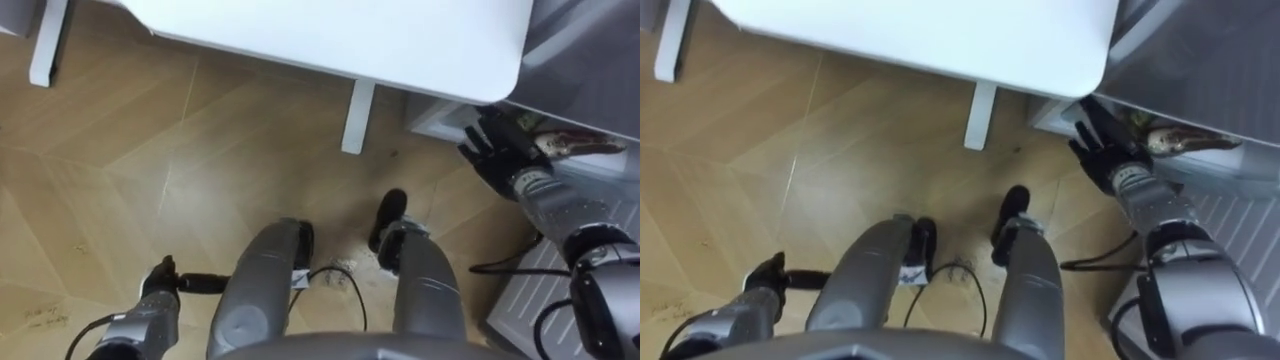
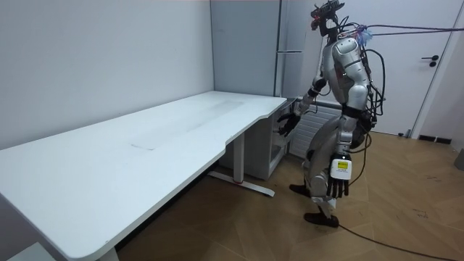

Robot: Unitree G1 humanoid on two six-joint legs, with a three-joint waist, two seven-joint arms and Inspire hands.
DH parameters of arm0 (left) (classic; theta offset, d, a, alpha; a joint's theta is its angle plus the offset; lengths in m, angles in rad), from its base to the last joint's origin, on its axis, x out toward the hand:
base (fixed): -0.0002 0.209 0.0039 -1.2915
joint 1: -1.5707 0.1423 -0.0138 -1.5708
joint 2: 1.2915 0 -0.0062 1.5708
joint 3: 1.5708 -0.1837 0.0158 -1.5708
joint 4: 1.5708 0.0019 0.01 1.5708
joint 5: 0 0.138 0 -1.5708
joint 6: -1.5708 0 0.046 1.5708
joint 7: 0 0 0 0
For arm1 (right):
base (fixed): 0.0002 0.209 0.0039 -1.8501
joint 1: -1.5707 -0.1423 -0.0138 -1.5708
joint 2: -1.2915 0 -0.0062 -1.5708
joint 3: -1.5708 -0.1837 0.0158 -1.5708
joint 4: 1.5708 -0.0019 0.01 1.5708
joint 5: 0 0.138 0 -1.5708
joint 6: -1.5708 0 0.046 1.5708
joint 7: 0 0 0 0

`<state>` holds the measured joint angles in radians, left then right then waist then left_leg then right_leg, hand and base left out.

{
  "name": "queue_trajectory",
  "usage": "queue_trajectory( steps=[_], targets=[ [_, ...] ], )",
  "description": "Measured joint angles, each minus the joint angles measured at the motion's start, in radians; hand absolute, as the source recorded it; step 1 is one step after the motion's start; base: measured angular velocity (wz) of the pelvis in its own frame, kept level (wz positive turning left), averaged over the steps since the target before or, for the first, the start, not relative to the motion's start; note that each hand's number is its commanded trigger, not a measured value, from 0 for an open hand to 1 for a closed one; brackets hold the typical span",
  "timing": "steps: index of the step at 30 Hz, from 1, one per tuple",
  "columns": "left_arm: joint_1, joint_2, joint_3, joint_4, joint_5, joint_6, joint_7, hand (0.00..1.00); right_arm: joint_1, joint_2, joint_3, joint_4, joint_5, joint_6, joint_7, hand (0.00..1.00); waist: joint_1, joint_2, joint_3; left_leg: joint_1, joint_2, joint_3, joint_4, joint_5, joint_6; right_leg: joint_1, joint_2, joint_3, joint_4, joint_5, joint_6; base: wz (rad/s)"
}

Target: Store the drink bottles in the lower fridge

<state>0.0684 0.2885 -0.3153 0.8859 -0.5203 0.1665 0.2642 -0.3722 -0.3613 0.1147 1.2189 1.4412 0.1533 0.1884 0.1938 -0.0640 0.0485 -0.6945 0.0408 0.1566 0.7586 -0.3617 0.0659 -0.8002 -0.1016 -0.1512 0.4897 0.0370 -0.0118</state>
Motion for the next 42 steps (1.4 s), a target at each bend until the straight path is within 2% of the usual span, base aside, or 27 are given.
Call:
queue_trajectory(
  steps=[5, 9, 14, 22, 25, 28, 30, 34, 40, 42],
  targets=[
    [-0.001, 0.002, 0.001, 0.042, 0.000, 0.002, -0.036, 0.00, 0.010, -0.004, 0.013, 0.095, -0.073, 0.001, 0.061, 0.00, -0.021, 0.011, -0.0076, 0.058, 0.000, 0.003, -0.041, 0.002, -0.003, 0.050, 0.001, -0.007, -0.028, 0.001, 0.001, -0.02],
    [-0.001, 0.000, 0.030, 0.073, 0.001, 0.002, -0.063, 0.00, 0.042, -0.004, 0.026, 0.159, -0.134, 0.002, 0.120, 0.00, -0.027, 0.017, -0.0114, 0.106, 0.000, 0.005, -0.072, 0.002, -0.003, 0.086, 0.008, -0.006, -0.039, -0.008, 0.000, -0.03],
    [0.000, -0.003, 0.066, 0.081, 0.000, 0.002, -0.081, 0.00, 0.085, -0.004, 0.035, 0.204, -0.172, 0.023, 0.144, 0.00, -0.028, 0.017, -0.0115, 0.118, 0.001, 0.005, -0.084, 0.001, -0.005, 0.093, 0.016, -0.004, -0.044, -0.007, -0.001, -0.03],
    [-0.019, -0.025, 0.096, 0.113, 0.000, 0.002, -0.082, 0.00, 0.115, -0.001, 0.060, 0.253, -0.211, 0.058, 0.128, 0.00, -0.037, 0.018, -0.0110, 0.133, 0.000, 0.012, -0.082, -0.003, -0.011, 0.112, 0.016, -0.004, -0.047, -0.006, -0.003, -0.02],
    [-0.018, -0.026, 0.099, 0.112, 0.000, 0.002, -0.080, 0.00, 0.119, -0.001, 0.044, 0.247, -0.209, 0.059, 0.094, 0.00, -0.046, 0.021, -0.0109, 0.128, 0.001, 0.011, -0.070, -0.005, -0.011, 0.113, 0.016, -0.006, -0.046, -0.004, -0.003, 0.00],
    [-0.019, -0.028, 0.099, 0.108, 0.000, 0.002, -0.074, 0.00, 0.114, -0.001, -0.014, 0.233, -0.186, 0.055, 0.029, 0.00, -0.052, 0.026, -0.0113, 0.125, 0.002, 0.012, -0.066, -0.008, -0.012, 0.110, 0.015, 0.005, -0.042, -0.007, 0.002, 0.00],
    [-0.021, -0.032, 0.100, 0.105, 0.000, -0.001, -0.064, 0.00, 0.116, -0.001, -0.063, 0.229, -0.166, 0.045, -0.037, 0.00, -0.055, 0.036, -0.0167, 0.119, -0.002, 0.015, -0.057, -0.009, -0.010, 0.106, 0.016, 0.007, -0.042, -0.006, 0.004, -0.02],
    [-0.022, -0.043, 0.106, 0.106, -0.001, -0.002, -0.033, 0.00, 0.105, -0.001, -0.090, 0.222, -0.131, 0.030, -0.127, 0.00, -0.052, 0.044, -0.0216, 0.117, 0.000, 0.033, -0.054, -0.012, -0.005, 0.098, 0.016, 0.014, -0.041, 0.002, 0.005, -0.13],
    [-0.021, -0.046, 0.108, 0.117, -0.038, -0.013, -0.001, 0.00, 0.079, 0.002, -0.206, 0.196, 0.021, -0.002, -0.287, 0.00, -0.057, 0.043, -0.0222, 0.124, 0.001, 0.058, -0.051, -0.014, -0.001, 0.083, 0.014, 0.040, -0.024, 0.006, 0.009, -0.10],
    [-0.020, -0.046, 0.107, 0.118, -0.040, -0.023, 0.016, 0.00, 0.074, 0.003, -0.263, 0.160, 0.092, -0.026, -0.341, 0.00, -0.067, 0.044, -0.0227, 0.109, -0.001, 0.065, -0.033, -0.021, 0.002, 0.061, 0.014, 0.052, 0.003, -0.006, 0.011, -0.05]
  ],
)
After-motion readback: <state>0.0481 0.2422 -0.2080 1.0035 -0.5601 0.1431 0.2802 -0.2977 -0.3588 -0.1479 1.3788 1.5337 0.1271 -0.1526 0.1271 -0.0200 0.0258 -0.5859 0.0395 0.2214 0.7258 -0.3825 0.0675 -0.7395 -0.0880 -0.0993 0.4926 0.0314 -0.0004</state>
